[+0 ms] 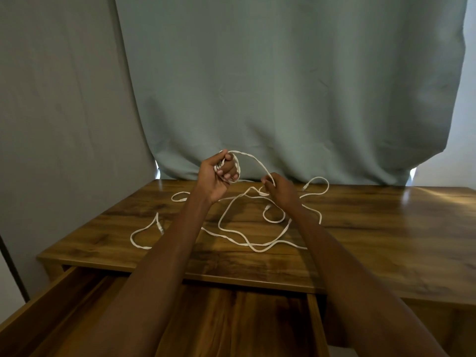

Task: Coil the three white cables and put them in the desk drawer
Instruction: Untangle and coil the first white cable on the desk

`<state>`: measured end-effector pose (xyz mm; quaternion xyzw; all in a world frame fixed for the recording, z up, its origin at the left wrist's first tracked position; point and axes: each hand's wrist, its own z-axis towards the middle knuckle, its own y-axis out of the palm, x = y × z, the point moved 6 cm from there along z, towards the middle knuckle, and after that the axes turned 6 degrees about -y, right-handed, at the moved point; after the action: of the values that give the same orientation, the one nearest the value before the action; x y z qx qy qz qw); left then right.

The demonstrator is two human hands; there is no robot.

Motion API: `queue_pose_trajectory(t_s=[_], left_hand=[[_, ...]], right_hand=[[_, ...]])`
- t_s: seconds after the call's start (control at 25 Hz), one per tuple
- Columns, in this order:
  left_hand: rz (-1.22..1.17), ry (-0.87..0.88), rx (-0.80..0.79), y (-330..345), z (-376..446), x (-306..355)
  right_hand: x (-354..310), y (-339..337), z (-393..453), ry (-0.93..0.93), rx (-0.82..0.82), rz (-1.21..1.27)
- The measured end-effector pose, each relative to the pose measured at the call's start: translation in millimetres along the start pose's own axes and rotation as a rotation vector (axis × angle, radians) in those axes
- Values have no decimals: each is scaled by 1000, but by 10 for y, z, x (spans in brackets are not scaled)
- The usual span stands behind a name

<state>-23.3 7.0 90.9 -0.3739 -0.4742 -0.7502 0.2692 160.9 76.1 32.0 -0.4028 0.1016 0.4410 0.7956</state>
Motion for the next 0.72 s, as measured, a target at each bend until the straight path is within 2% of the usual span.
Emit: queue_pose_trajectory(t_s=[0.12,0.24,0.36,0.48,0.6,0.72], left_hand=[[1,40,52,-39,-24,55],[4,55,79,-62,-42,48],[2,78,119,-103,-56,60],[4,140,180,-182,-75,100],[6,188,227,-258,-86,143],[22,184,265,-303,-69,92]], right_hand=[[-78,-70,69,40,23,33],[-216,-187,143,38,120,19],[-292,-311,256,85,194,113],[-313,-452,347,99,224,-69],[-250,-571,333,97,181,-289],[-141,-612,295,162,141,-208]])
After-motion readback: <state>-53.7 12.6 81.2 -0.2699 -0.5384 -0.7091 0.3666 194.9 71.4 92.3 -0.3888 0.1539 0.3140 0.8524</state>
